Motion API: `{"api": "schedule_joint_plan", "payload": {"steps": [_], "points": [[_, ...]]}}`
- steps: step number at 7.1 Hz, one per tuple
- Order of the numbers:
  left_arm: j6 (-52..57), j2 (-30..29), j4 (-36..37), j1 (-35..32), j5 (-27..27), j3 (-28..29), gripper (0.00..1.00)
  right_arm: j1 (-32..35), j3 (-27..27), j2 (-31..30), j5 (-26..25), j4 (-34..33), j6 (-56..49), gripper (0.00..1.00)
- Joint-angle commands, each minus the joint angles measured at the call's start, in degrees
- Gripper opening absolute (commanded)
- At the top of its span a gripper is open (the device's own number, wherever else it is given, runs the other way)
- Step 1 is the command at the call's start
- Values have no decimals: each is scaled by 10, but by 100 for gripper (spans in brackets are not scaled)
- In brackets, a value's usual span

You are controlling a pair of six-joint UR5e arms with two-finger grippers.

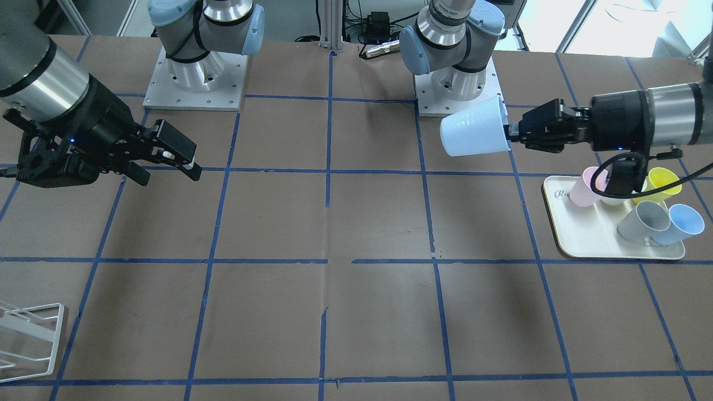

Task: Transfer IKEA cup to right arm and place on rack

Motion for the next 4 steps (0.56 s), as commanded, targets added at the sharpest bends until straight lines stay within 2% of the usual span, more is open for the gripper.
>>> {"api": "schedule_joint_plan", "payload": {"steps": [1,2,3,4], "points": [[77,-2,-97,-50,-133,-42,0,-48,-3,-4,116,93,-113,100],[114,-4,-114,-78,-185,-61,0,-49,-4,-14,209,121,-121,100],[117,-3,-116,-106,-218,-66,0,-49,0,-25,273,149,-125,100],[135,-9,-116,-136,-256,-69,0,-49,2,-35,284,183,-147,100]]}}
